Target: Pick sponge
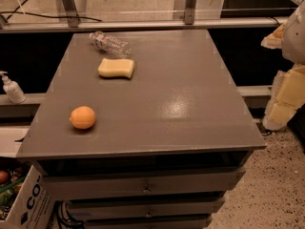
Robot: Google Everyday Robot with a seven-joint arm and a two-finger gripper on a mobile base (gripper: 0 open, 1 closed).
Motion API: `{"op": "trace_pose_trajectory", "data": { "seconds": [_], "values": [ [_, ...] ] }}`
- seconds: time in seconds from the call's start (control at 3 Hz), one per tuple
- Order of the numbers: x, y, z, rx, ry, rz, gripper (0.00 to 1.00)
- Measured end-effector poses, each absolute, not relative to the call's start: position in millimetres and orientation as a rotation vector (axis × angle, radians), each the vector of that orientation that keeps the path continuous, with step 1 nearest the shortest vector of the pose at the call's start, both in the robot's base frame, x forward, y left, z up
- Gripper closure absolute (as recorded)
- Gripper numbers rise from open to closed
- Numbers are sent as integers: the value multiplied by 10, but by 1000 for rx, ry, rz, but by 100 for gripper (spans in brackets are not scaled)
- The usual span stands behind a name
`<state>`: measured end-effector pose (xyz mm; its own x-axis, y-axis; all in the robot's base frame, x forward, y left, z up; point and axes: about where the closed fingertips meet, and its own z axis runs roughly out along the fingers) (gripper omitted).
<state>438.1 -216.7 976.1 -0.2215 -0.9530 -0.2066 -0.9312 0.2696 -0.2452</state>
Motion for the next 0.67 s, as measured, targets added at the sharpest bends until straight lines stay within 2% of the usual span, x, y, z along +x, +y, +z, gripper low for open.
{"op": "trace_pose_trajectory", "data": {
  "seconds": [0.67],
  "values": [
    [4381, -2167, 9761, -1725, 2232, -98, 0]
  ]
}}
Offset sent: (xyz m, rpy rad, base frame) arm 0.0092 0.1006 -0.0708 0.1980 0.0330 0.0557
